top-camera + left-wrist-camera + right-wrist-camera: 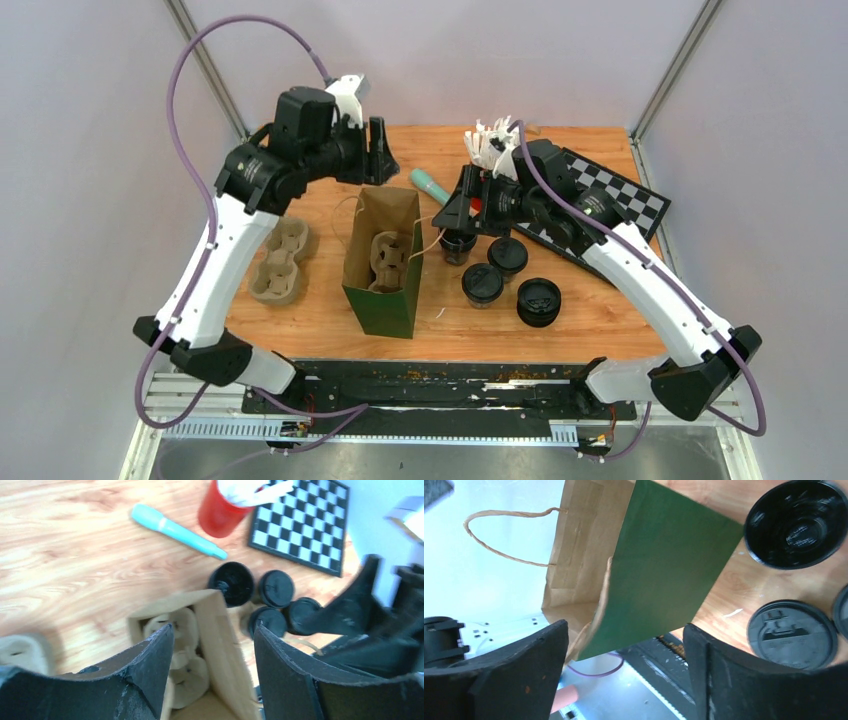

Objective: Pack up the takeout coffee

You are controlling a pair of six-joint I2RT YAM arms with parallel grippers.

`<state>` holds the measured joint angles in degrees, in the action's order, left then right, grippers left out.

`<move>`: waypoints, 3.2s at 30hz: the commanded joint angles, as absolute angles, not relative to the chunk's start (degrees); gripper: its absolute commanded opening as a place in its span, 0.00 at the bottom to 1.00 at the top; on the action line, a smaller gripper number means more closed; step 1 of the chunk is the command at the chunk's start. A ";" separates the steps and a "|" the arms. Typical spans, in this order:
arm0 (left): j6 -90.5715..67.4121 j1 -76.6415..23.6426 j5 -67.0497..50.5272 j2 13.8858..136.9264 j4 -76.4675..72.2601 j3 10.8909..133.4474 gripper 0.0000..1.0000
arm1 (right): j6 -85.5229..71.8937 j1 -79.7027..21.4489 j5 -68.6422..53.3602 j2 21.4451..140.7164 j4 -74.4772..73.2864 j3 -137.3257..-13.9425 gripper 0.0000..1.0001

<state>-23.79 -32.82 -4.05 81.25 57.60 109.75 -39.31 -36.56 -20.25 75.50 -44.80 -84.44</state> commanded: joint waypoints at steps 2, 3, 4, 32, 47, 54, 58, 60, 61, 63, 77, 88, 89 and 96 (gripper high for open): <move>-8.85 -28.56 -4.88 90.07 70.37 123.17 0.68 | -35.65 -36.58 -9.91 72.71 -52.71 -90.29 1.00; -7.75 -28.20 -6.61 91.70 71.22 125.18 0.68 | -34.70 -36.64 -7.58 72.84 -55.75 -92.10 1.00; -7.35 -28.13 -8.21 92.17 69.45 125.13 0.66 | -33.21 -36.63 -5.35 73.00 -58.59 -93.65 1.00; 37.17 -26.19 -21.57 96.13 68.67 107.96 0.64 | -20.28 -35.95 -5.61 65.54 -66.55 -94.42 0.96; 30.95 -26.19 -20.60 98.34 65.49 112.44 0.12 | -20.33 -36.01 -5.09 64.64 -66.05 -92.22 0.95; 14.73 -26.19 -17.64 94.82 65.56 112.20 0.00 | -20.81 -35.95 -6.51 63.91 -65.54 -89.31 0.95; 9.16 -26.24 -12.78 90.89 66.15 108.30 0.00 | -20.94 -35.96 -4.71 63.72 -66.34 -88.25 0.98; 6.65 -26.19 -10.75 89.38 67.09 107.05 0.00 | -20.45 -35.96 -3.25 63.91 -67.12 -87.22 1.00; 5.28 -26.15 -10.57 88.92 67.77 106.82 0.00 | -20.01 -35.85 -2.85 64.21 -67.71 -86.70 1.00; 2.80 -26.19 -11.07 88.70 69.36 106.94 0.00 | -19.21 -35.77 -1.88 65.00 -68.75 -85.61 1.00; -19.55 -26.19 -11.30 83.18 70.80 97.04 0.02 | -15.59 -32.08 3.80 68.56 -59.77 -76.61 0.87; -23.31 -26.19 -2.73 75.73 67.45 92.25 0.11 | -14.87 -31.58 2.89 69.08 -51.27 -70.69 0.81; -23.18 -26.19 -2.66 75.11 67.32 91.64 0.21 | -14.11 -31.55 3.58 69.46 -50.67 -70.52 0.82; -19.00 -26.19 -2.88 74.89 70.56 92.09 0.48 | -10.67 -30.57 2.27 72.06 -47.69 -69.26 0.90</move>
<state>-20.91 -26.30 -3.92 75.33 69.73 90.80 -13.28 -30.92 2.52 71.70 -52.36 -70.11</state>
